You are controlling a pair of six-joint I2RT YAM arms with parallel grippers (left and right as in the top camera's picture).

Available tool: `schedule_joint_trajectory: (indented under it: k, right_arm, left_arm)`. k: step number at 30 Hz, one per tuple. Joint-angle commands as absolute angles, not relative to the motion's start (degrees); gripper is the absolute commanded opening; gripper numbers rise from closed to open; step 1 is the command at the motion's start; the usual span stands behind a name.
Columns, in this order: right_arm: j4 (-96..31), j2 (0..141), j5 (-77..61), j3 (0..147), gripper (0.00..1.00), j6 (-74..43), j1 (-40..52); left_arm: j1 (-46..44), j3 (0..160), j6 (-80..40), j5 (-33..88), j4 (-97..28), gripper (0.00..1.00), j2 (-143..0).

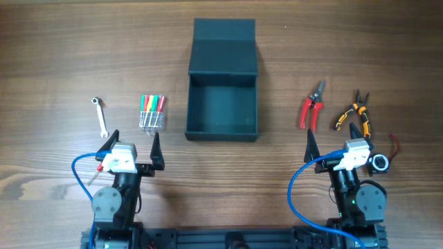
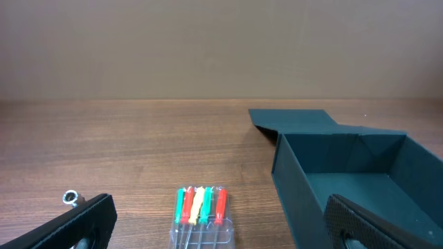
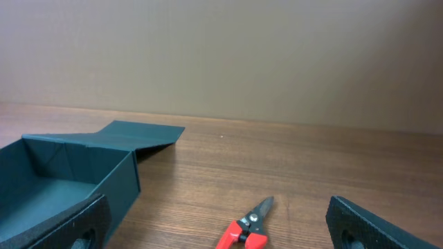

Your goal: Pack container

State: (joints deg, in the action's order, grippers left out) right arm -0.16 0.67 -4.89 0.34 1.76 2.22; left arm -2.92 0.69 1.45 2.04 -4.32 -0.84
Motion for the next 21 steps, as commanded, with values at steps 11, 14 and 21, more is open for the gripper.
schedule_joint_trajectory:
  k: [11, 14, 21]
  right_arm:
    - [0.10, 0.14, -3.90, 0.32, 1.00, 1.13, 2.57]
    - [0.08, 0.16, -3.88, 0.32, 1.00, 1.15, 2.57]
    - [0.16, 0.14, -4.56, 0.32, 1.00, 0.84, 2.57]
  left_arm:
    - [-3.22, 0.32, 2.59, 3.36, -4.32, 1.00, -0.38]
    - [-3.22, 0.32, 2.59, 3.36, -4.32, 1.00, -0.38]
    - [-3.22, 0.32, 2.57, 3.38, -4.25, 1.00, -0.38]
